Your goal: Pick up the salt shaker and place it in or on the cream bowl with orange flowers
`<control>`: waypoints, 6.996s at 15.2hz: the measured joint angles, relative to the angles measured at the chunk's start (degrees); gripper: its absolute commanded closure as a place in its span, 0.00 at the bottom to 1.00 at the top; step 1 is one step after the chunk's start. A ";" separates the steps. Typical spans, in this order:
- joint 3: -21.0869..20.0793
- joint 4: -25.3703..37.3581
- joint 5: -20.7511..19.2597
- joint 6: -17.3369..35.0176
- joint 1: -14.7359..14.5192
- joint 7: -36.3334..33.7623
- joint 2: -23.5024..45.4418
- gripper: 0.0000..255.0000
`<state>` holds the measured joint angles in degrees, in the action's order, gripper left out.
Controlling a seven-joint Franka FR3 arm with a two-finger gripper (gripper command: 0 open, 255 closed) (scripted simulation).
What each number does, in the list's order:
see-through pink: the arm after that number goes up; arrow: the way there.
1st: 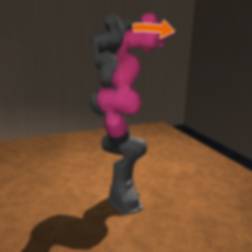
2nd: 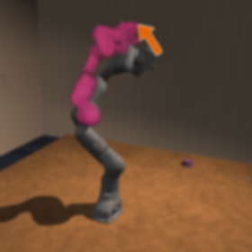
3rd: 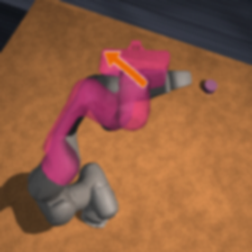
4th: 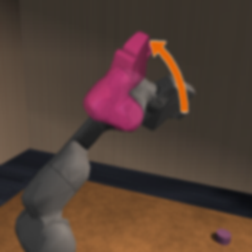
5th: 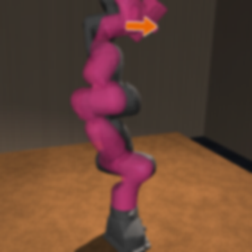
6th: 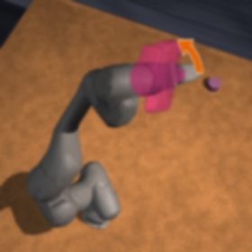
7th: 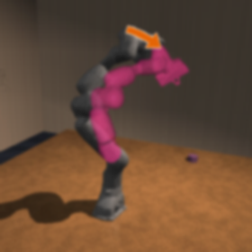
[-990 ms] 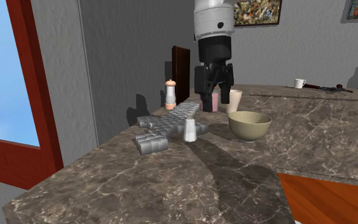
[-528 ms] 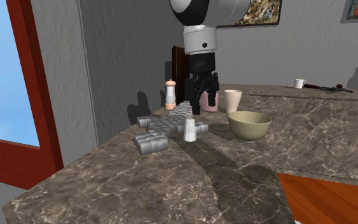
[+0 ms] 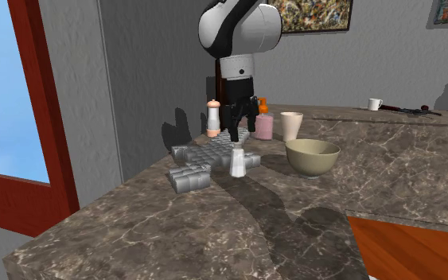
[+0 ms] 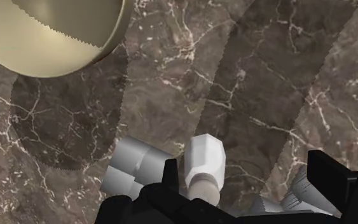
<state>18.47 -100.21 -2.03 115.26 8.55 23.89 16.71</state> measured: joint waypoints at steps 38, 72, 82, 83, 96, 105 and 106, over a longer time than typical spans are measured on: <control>0.15 7.85 1.10 -1.56 1.89 2.45 5.48 1.00; 5.16 9.06 -2.37 -14.85 7.49 13.64 -8.52 1.00; 8.49 3.31 -3.64 -12.22 11.27 20.57 -12.79 1.00; 8.49 2.77 -3.63 -11.65 11.27 20.52 -12.75 1.00; 8.50 -6.36 -3.53 -1.74 11.37 19.73 -11.84 1.00; 8.49 -8.28 -3.37 0.66 11.41 19.57 -11.32 0.00; 8.49 -8.28 -3.37 0.66 11.41 19.57 -11.32 0.00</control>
<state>26.96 -108.49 -5.40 115.92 19.96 43.46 5.39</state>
